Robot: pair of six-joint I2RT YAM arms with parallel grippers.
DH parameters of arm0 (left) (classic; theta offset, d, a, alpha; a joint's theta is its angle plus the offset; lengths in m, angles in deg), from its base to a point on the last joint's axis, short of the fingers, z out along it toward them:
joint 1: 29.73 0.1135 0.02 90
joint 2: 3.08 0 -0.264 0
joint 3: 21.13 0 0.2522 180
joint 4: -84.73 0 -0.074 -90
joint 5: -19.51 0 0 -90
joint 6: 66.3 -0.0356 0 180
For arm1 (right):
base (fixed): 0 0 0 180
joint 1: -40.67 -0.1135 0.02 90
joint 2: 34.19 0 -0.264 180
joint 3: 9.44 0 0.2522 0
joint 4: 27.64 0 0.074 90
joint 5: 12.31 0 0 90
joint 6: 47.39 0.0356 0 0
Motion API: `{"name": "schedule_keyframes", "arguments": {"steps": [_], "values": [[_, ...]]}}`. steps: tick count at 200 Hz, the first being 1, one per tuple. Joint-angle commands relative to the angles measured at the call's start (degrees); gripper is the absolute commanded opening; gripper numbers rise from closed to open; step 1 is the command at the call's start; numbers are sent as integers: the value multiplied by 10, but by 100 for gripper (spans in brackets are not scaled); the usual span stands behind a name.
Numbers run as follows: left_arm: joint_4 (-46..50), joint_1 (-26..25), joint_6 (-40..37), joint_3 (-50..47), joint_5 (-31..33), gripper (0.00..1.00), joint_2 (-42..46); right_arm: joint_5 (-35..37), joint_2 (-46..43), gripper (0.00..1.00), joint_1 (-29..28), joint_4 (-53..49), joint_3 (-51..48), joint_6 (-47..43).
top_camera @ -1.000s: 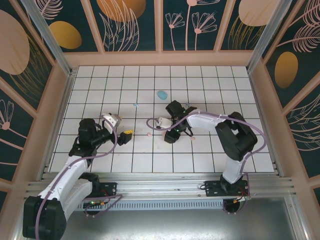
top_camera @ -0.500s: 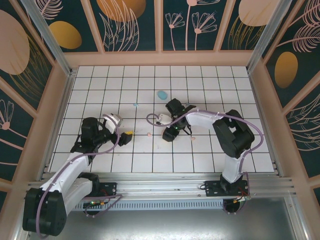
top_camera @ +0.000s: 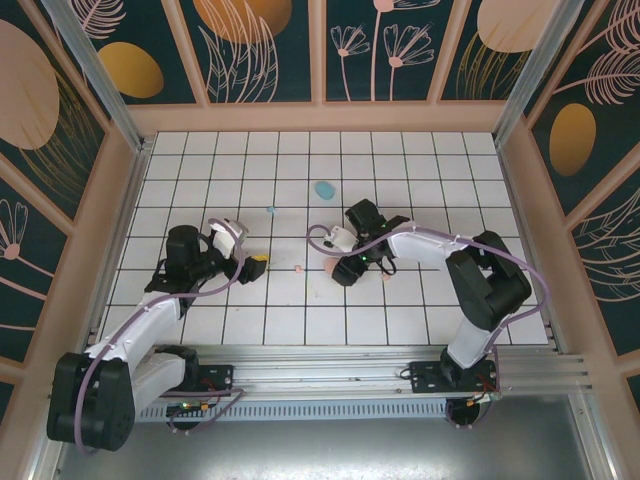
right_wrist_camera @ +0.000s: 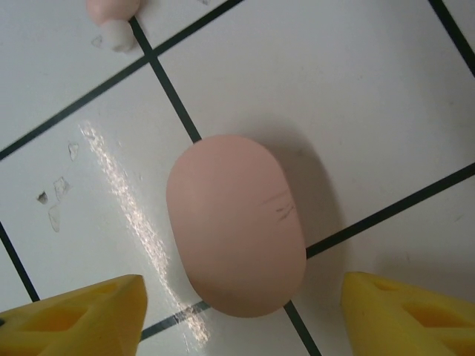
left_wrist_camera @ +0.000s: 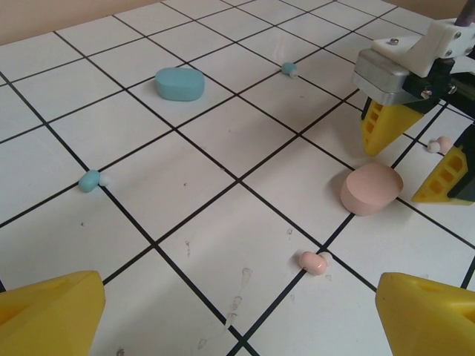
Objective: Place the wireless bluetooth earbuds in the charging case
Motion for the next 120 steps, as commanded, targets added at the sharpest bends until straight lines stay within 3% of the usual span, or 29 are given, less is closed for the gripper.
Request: {"name": "schedule_keyframes", "arguments": {"steps": [1,55,69,95,120], "values": [[-15,-3,-2,16,-16,94,-3,-12,23,75,-5,7,9,-4],[-6,-3,-8,20,-19,94,-12,-5,75,74,-4,-6,35,-39],[-4,-4,-11,22,-19,94,-12,-5,79,66,-4,-4,37,-44],[5,-3,-22,25,-27,90,-13,-9,78,43,-5,-10,44,-52],[8,-3,-37,29,-41,89,-16,-17,71,34,-4,-14,47,-59]]}}
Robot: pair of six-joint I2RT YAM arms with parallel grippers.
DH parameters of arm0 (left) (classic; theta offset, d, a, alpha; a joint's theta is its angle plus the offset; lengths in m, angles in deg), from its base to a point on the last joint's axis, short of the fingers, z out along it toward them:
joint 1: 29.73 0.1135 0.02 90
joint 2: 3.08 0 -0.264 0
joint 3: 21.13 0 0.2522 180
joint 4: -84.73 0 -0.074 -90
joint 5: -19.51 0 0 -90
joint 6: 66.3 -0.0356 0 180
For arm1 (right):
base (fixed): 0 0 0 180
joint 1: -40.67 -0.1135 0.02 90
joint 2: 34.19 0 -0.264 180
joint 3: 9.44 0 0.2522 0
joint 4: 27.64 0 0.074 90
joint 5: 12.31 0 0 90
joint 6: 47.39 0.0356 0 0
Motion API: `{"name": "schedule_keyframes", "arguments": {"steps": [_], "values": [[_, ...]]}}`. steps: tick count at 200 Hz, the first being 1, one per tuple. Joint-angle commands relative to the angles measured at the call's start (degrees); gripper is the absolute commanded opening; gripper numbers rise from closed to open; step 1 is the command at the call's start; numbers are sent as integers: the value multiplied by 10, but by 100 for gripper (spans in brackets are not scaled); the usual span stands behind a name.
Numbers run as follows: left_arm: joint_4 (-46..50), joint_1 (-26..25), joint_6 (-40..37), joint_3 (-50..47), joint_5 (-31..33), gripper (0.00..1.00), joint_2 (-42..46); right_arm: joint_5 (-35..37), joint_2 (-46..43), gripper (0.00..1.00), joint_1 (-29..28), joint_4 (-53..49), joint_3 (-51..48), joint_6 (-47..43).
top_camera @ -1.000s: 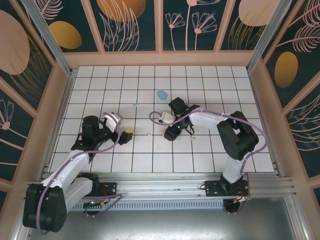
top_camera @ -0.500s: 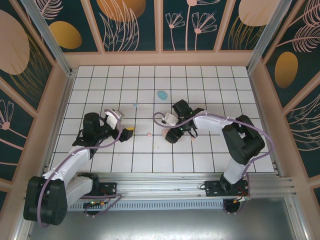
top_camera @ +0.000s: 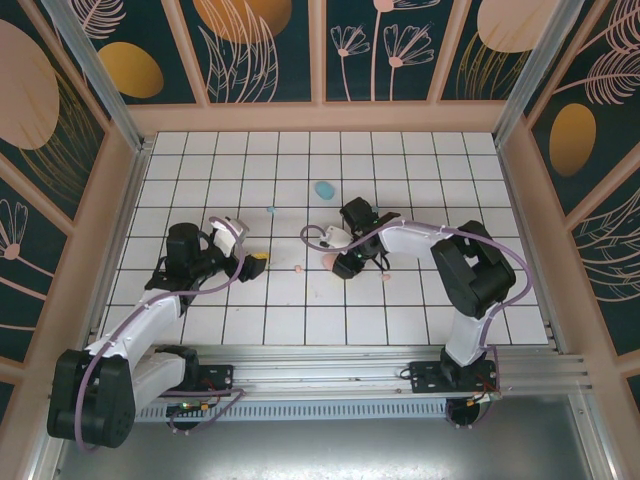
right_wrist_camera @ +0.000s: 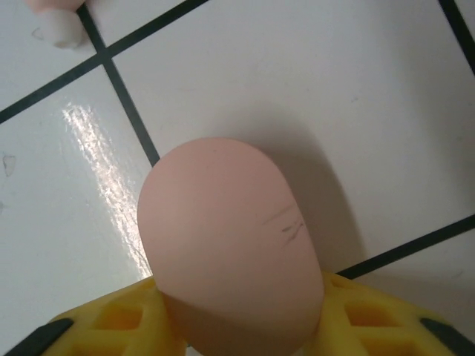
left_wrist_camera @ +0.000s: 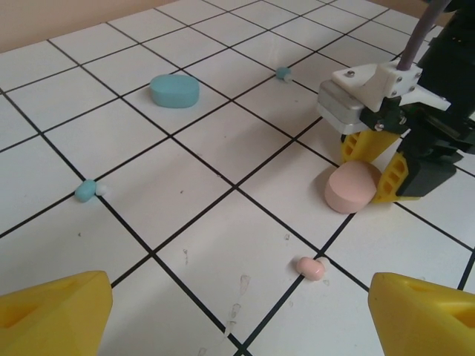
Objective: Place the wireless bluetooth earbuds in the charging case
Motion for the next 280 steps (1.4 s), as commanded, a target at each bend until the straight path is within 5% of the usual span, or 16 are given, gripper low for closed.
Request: {"name": "schedule_keyframes", "arguments": {"steps": [1,71,140,171,280], "values": [[7,-3,-27,18,-28,89,-7,-27,9,34,-5,-16,11,-16],[-25,-9,-41,25,-69,81,-20,-62,-28,32,-6,-17,12,-12],[-55,-96,-65,65,-19,75,-11,-90,-94,32,-7,-64,44,5],[-119,-105,8,92,-33,76,-36,-101,-136,31,-8,-93,66,12],[-53,-175,-38,180,-100,72,-103,-159,-207,32,-8,-211,164,-2]]}}
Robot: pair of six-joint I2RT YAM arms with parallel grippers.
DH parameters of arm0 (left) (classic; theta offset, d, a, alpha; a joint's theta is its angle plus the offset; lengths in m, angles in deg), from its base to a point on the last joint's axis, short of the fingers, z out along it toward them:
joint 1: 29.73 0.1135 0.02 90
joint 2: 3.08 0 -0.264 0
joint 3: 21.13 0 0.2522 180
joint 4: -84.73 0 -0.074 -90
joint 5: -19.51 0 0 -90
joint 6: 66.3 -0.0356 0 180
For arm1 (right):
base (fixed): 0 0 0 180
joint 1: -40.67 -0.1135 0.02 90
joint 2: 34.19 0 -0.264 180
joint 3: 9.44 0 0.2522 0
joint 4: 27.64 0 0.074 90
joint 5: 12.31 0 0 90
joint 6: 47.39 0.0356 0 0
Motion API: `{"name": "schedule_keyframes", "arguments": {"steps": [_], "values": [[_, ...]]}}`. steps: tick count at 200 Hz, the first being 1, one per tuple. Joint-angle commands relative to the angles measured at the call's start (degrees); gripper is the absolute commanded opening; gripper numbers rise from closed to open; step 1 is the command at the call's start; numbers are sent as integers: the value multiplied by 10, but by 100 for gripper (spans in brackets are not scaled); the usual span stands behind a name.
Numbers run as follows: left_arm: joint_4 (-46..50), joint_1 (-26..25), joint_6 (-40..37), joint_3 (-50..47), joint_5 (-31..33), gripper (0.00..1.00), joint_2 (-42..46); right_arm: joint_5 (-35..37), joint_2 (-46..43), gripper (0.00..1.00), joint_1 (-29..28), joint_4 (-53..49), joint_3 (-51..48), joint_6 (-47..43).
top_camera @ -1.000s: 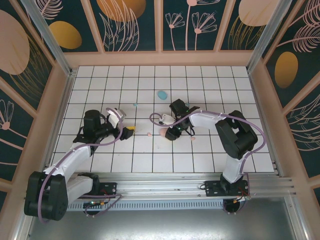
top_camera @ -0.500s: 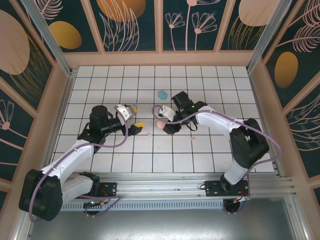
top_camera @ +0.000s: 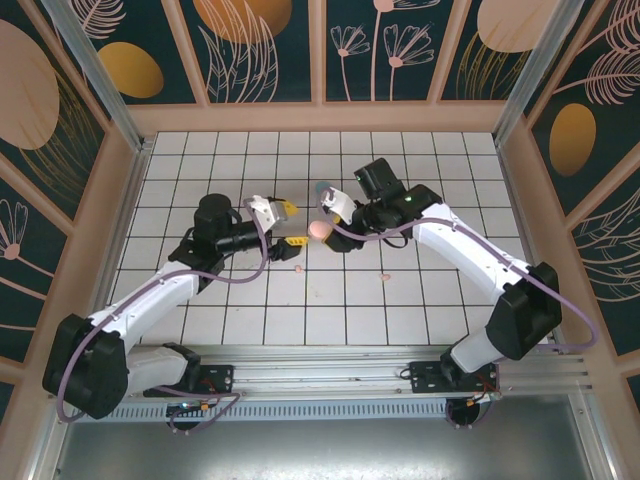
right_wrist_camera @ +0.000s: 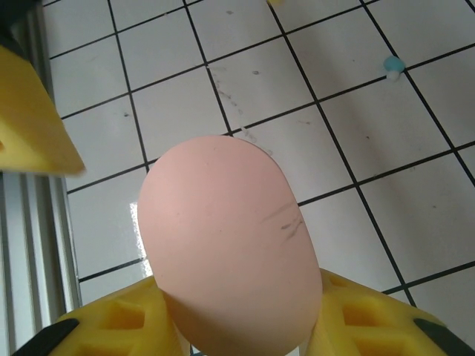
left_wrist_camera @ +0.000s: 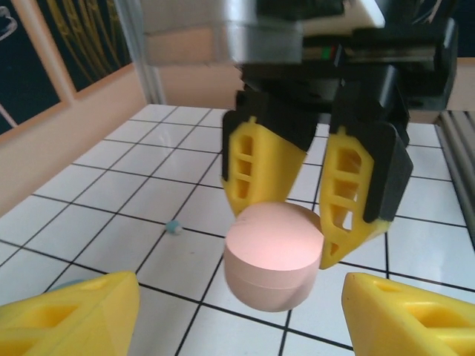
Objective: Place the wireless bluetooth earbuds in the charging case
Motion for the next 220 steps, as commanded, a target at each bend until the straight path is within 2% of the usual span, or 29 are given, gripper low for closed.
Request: {"name": "schedule_keyframes", "arguments": {"steps": [1,46,130,220], "values": [[22,-10,-20,20,-28,72,-8,-26,-23,32,-5,-41,16,-7],[41,-15,-23,35,-48,73,-30,-15,-33,32,-7,-73,19,-32],[52,-45,-33,44,-40,72,-53,-17,-38,31,-6,-80,23,-49],[24,-47,-4,34,-48,67,-64,-17,-45,31,-6,-79,17,-60]]}}
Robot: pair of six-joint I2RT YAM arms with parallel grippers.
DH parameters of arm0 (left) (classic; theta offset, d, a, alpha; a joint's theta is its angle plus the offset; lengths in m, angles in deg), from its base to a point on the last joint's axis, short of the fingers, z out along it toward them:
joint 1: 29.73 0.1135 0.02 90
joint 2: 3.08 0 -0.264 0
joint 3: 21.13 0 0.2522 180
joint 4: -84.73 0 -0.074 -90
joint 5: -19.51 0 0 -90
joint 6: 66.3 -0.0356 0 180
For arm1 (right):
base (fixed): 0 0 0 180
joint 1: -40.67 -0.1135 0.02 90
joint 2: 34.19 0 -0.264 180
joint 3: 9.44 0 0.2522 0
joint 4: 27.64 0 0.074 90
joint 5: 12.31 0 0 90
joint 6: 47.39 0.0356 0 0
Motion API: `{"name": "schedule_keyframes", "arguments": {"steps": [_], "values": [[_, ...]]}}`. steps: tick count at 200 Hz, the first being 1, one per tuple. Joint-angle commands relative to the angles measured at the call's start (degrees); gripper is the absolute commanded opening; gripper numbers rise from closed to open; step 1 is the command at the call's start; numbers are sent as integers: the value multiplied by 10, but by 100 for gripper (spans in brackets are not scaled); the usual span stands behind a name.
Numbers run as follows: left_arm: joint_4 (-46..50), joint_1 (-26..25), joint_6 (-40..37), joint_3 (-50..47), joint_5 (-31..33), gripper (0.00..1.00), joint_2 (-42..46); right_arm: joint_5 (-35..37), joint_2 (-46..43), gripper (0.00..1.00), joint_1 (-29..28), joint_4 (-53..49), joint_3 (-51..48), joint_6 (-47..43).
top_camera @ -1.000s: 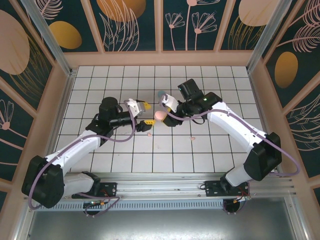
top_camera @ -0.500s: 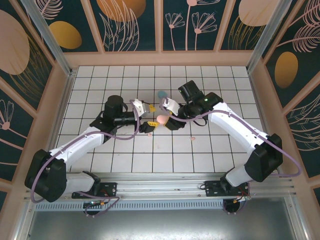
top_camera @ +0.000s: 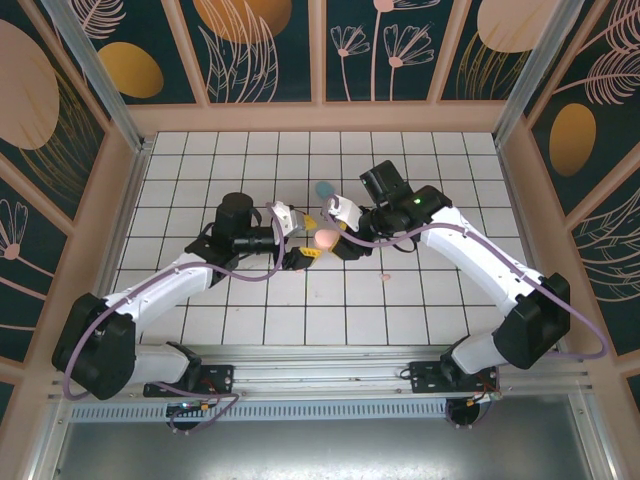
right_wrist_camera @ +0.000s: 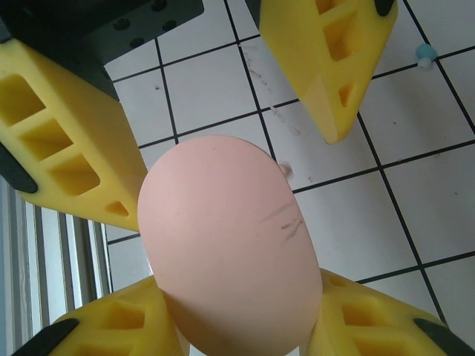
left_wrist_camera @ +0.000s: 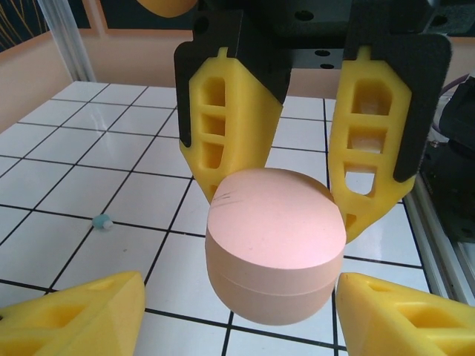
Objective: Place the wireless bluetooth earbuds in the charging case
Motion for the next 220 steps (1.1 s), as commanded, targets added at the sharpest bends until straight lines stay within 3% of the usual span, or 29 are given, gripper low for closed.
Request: {"name": "schedule_keyframes", "arguments": {"steps": [1,128,220], "values": [[-20,-1,12,2,-18,67,-6,-10,-14,31,-3,-12,14,-16],[-52,-2,54,6,-50,66,-22,-8,-13,31,-6,-3,10,-7],[-65,-2,68,-2,-55,58,-24,-4,-10,31,-11,2,11,-6]]}}
